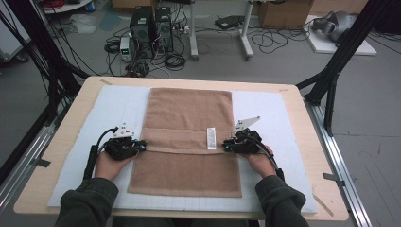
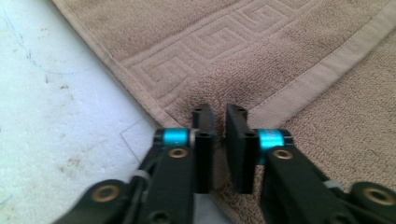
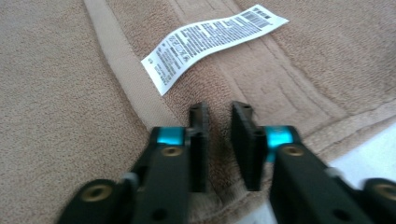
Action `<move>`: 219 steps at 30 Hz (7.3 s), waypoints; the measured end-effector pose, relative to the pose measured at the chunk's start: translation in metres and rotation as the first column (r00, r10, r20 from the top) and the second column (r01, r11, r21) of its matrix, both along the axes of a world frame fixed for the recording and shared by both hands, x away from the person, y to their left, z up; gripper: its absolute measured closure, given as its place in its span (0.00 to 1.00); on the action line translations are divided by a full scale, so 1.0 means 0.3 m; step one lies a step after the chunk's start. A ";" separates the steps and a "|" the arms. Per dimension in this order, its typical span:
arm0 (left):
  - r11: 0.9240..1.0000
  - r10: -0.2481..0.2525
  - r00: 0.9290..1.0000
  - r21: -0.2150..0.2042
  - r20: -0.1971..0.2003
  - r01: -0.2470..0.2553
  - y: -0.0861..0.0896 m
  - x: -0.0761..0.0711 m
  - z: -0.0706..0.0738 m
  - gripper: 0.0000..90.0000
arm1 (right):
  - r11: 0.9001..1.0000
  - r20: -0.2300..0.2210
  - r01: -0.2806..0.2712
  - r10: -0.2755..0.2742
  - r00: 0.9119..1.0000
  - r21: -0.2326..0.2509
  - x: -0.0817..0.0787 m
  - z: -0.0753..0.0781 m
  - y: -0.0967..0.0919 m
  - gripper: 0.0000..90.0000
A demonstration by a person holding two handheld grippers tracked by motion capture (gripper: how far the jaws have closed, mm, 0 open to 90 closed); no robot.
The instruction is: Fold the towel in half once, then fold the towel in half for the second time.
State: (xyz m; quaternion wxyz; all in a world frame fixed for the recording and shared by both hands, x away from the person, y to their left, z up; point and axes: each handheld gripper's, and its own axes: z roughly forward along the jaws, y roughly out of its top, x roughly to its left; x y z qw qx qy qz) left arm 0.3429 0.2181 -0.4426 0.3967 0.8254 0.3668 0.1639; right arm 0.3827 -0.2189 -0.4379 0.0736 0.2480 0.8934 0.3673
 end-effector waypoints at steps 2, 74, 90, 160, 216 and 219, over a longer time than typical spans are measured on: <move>1.000 0.004 1.000 -0.001 0.005 -0.004 0.002 0.001 0.008 0.95 | 1.000 0.006 -0.008 0.008 1.000 -0.005 0.000 0.007 0.003 0.94; 0.999 -0.018 0.998 -0.039 0.053 0.020 0.044 -0.389 -0.011 0.66 | 0.987 -0.002 -0.128 0.129 0.992 0.095 -0.307 -0.013 -0.032 0.57; 0.988 -0.018 0.998 -0.151 0.055 0.026 0.066 -0.294 0.062 0.41 | 0.985 0.014 -0.025 0.023 1.000 0.171 -0.231 0.058 -0.033 0.32; 0.985 0.142 0.989 -0.110 0.050 -0.136 0.039 0.249 0.187 0.45 | 0.976 0.101 0.206 -0.212 0.972 0.068 0.207 0.225 -0.080 0.30; 0.995 0.006 1.000 -0.097 -0.007 -0.007 0.062 -0.121 0.057 0.92 | 0.988 -0.127 0.038 -0.018 0.992 0.152 -0.064 0.122 -0.099 0.91; 0.995 0.014 1.000 -0.103 0.003 -0.014 0.062 -0.152 0.018 0.91 | 0.986 -0.154 0.055 -0.031 0.988 0.155 -0.086 0.059 -0.104 0.91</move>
